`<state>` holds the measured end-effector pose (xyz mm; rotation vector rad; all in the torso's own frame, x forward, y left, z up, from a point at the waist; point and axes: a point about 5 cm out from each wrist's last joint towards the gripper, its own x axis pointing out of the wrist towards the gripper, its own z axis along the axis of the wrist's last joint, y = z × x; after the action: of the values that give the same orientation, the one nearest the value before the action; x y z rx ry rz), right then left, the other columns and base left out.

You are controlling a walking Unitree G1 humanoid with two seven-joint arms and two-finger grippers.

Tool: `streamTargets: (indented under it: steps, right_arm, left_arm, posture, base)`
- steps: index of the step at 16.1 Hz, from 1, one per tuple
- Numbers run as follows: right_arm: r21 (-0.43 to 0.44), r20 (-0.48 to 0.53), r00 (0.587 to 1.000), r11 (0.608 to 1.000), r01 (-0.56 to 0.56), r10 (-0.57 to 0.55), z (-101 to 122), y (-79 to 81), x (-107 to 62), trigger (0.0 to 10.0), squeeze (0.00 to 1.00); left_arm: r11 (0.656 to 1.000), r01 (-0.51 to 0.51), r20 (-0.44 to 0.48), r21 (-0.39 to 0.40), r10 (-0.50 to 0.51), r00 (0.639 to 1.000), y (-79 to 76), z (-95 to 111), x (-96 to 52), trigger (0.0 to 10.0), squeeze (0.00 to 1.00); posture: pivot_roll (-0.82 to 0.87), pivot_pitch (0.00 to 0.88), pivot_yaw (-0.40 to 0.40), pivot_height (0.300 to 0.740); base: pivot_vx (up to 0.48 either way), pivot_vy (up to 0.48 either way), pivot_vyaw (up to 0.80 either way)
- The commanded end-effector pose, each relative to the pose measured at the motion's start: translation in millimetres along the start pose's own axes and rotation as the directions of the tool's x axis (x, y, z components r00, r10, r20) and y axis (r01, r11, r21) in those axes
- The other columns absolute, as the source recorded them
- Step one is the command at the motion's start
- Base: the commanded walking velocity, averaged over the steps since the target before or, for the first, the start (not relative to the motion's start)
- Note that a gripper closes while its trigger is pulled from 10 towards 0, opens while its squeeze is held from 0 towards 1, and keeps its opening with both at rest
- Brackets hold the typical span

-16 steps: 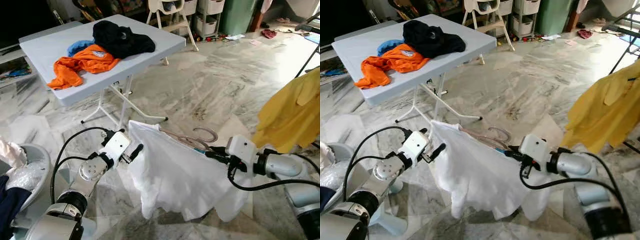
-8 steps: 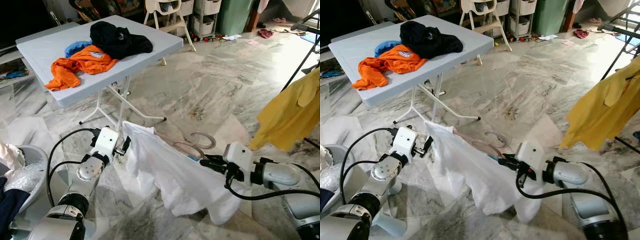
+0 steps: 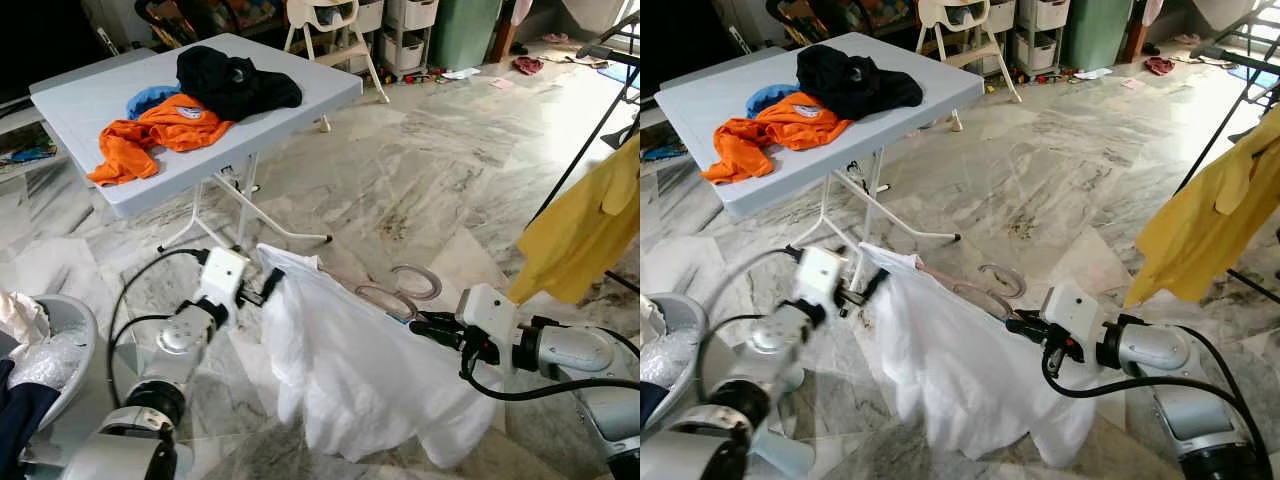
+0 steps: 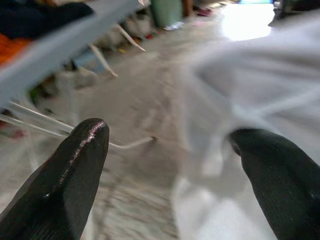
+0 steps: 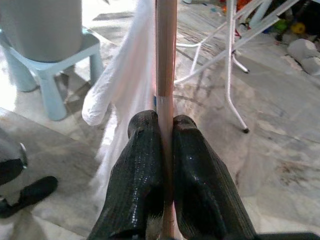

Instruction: Hang hanger

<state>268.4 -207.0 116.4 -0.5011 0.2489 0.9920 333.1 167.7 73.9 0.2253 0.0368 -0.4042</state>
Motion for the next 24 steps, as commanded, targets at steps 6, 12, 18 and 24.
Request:
streamTargets:
  steps: [6, 12, 18, 24]
  right_arm:
    - [-0.053, 0.027, 0.998, 0.997, 0.050, -0.049, 7, -6.8, 8.7, 0.0, 0.00]
    - [-0.068, 0.081, 0.995, 0.996, 0.062, -0.056, 19, -11.1, 9.4, 0.0, 0.00]
    - [-0.061, 0.038, 0.999, 0.998, -0.034, 0.036, 19, -4.8, -3.1, 0.0, 0.00]
    - [-0.044, 0.030, 0.998, 0.998, -0.050, 0.052, 19, -0.8, -4.7, 0.0, 0.00]
  left_arm:
    - [0.981, 0.137, 0.073, -0.140, -0.128, 0.989, -7.3, 3, -12.4, 10.0, 0.00]
    - [0.975, 0.204, -0.078, -0.084, -0.211, 0.974, -17.3, -27, -30.7, 10.0, 0.00]
    - [1.000, 0.025, -0.075, -0.010, -0.025, 0.997, 10.6, -10, -12.7, 10.0, 0.00]
    - [0.994, 0.091, -0.067, -0.061, -0.095, 0.993, -16.0, -8, 2.7, 10.0, 0.00]
  posture:
    - [-0.17, 0.032, 0.121, 0.740]
    - [-0.19, 0.046, 0.117, 0.740]
    - [-0.20, 0.056, 0.136, 0.740]
    - [-0.22, 0.050, 0.143, 0.740]
  base:
    - [0.000, 0.000, 0.00]
    - [0.000, 0.000, 0.00]
    - [0.000, 0.000, 0.00]
    - [0.000, 0.000, 0.00]
